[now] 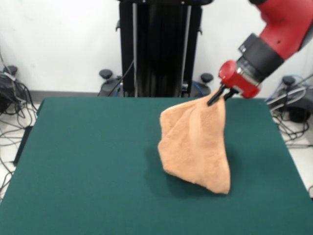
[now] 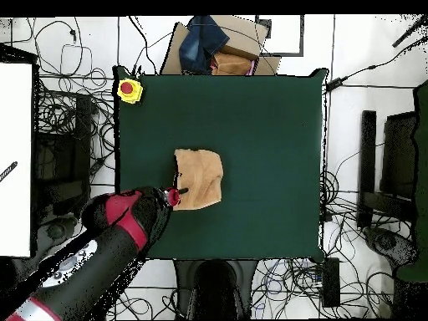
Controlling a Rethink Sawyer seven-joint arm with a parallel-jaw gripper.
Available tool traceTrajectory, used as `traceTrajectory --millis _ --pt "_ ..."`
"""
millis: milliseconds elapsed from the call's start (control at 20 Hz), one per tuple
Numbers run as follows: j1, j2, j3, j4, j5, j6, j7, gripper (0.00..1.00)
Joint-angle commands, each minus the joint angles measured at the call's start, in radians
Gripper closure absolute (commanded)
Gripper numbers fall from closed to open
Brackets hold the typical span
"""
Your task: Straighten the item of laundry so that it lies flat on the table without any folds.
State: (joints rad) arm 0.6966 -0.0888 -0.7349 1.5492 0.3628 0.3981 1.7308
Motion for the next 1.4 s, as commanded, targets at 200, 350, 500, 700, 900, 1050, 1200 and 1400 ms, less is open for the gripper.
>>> traceTrajectory --millis 200,350,500,700,900,1050,1200,1400 --pt "0.031 -0.099 0.228 0.055 0.024 0.144 0.204 1.0" --pt "0.033 -0.128 0.242 0.07 0.022 0.147 0.197 1.0" --pt "0.021 -0.14 0.262 0.08 0.014 0.115 0.18 1.0" --pt "0.004 -0.2 0.283 0.117 -0.003 0.105 0.151 1.0" --pt "-0.152 -0.486 0.431 0.35 -0.053 0.052 -0.074 1.0" --pt "-0.225 -0.697 0.448 0.473 -0.133 0.092 -0.216 1.0" --pt "-0.25 -0.81 0.435 0.493 -0.217 0.175 -0.264 1.0" --pt "-0.323 -0.909 0.485 0.499 -0.288 0.264 -0.296 1.0"
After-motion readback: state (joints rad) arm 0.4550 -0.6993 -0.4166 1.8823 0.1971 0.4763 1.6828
